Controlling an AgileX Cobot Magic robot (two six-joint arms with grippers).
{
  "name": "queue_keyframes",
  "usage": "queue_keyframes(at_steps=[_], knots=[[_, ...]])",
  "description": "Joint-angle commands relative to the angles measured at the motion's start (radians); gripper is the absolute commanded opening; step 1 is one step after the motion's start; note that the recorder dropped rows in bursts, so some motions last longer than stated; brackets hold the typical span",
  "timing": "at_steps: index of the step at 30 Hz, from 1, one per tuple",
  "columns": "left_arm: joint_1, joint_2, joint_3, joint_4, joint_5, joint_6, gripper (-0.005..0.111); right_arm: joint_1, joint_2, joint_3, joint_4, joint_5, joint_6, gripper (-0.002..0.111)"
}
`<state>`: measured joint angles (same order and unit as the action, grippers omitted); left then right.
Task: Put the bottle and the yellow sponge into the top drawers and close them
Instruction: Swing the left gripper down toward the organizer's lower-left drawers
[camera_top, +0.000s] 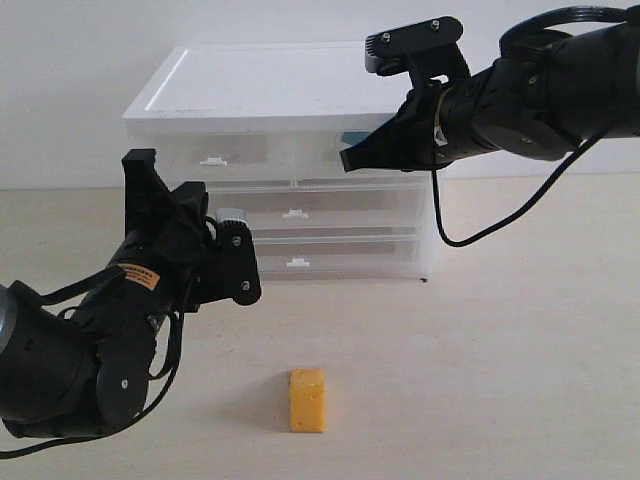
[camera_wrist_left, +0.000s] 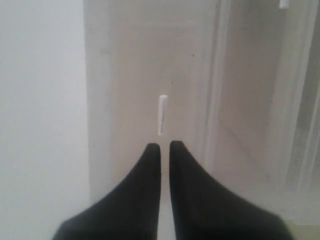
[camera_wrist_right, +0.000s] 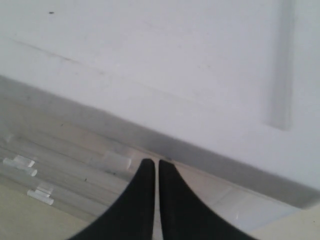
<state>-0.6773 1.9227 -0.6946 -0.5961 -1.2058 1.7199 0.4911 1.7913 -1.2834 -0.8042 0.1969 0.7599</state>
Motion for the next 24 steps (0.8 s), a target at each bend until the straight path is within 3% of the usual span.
queue_keyframes(at_steps=[1,5,9,21,24], knots=[[-0.007,0.034,-0.015,0.032,-0.015,-0.039,0.005,-0.003,-0.003,-0.015,-0.016,-0.006,-0.011,0.0],[-0.007,0.039,-0.047,0.03,-0.015,-0.039,0.022,-0.003,-0.003,-0.015,-0.018,-0.006,-0.011,0.0],[-0.003,0.039,-0.08,0.032,-0.015,-0.043,0.049,-0.003,-0.003,-0.015,-0.021,-0.006,-0.013,0.0],[0.075,0.055,-0.109,0.048,-0.015,-0.024,0.05,-0.003,-0.003,-0.015,-0.021,-0.005,-0.013,0.0],[0.074,0.097,-0.109,0.143,-0.015,-0.012,0.05,-0.003,-0.003,-0.015,-0.021,-0.005,-0.013,0.0]])
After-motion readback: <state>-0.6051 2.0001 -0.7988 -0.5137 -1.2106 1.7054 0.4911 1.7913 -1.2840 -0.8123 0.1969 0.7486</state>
